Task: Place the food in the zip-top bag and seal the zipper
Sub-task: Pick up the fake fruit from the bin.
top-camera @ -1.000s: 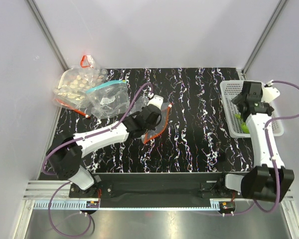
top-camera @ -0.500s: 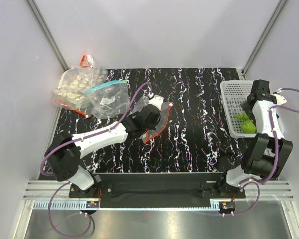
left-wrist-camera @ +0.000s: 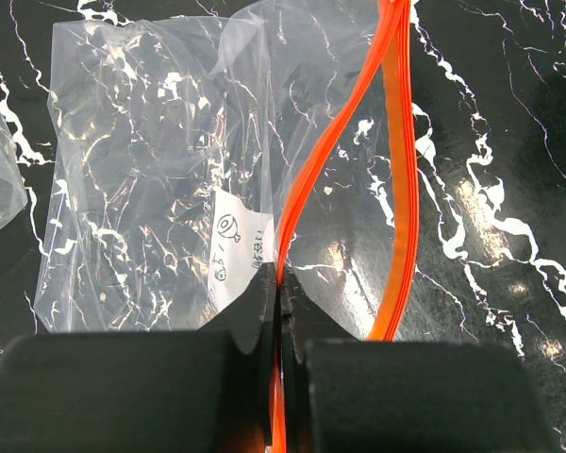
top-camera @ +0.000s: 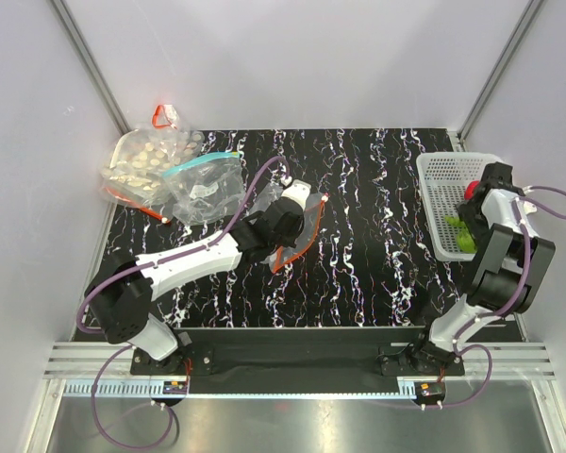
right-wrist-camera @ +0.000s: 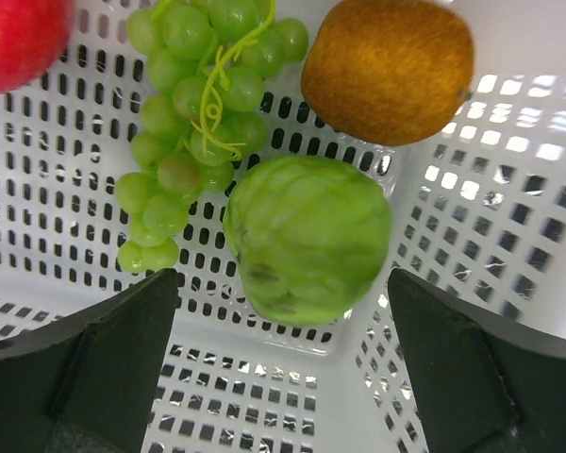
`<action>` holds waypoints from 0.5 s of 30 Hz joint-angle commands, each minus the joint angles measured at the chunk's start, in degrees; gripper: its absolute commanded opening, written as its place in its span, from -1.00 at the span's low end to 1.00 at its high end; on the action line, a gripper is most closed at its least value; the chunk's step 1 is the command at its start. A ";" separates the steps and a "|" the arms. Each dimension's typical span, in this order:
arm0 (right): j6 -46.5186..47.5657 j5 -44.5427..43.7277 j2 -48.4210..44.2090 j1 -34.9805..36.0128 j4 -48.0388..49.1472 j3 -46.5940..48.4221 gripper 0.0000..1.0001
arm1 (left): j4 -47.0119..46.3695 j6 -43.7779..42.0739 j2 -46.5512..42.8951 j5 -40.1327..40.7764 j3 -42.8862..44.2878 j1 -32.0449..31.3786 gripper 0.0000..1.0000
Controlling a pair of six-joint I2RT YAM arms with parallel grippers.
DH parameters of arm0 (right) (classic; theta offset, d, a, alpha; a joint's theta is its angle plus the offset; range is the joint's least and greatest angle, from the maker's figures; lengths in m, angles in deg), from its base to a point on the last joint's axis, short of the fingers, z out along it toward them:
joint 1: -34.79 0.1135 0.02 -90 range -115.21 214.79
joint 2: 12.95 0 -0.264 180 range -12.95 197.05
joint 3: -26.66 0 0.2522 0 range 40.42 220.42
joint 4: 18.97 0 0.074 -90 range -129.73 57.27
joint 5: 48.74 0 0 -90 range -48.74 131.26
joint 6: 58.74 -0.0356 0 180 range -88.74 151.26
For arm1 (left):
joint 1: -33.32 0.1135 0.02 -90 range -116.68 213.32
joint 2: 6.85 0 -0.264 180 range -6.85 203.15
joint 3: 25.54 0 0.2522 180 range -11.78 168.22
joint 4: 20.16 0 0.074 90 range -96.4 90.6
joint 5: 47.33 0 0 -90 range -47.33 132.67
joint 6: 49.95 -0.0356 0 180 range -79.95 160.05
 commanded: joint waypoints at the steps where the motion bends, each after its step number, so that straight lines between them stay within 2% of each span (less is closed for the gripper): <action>1: -3.04 1.09 2.36 -0.33 2.74 -0.52 0.99 | -2.62 -0.72 -1.30 -0.51 0.47 -0.09 -1.00; 6: -4.88 0.03 4.48 -0.60 4.06 -1.57 0.97 | -2.53 -0.81 -1.39 -0.43 0.47 -0.26 -1.00; 11: -4.36 -1.90 -1.39 -0.60 6.60 -4.99 0.59 | -2.36 -0.98 -1.39 -0.43 0.65 -0.61 -1.00; 14: -2.96 -1.47 -6.22 -0.60 8.10 -6.58 0.23 | -2.18 -1.07 -1.48 -0.07 0.91 -0.79 -1.00; 15: -2.17 -0.59 -7.29 -0.60 8.28 -6.84 0.20 | -2.18 -1.07 -1.48 0.10 1.00 -0.97 -1.00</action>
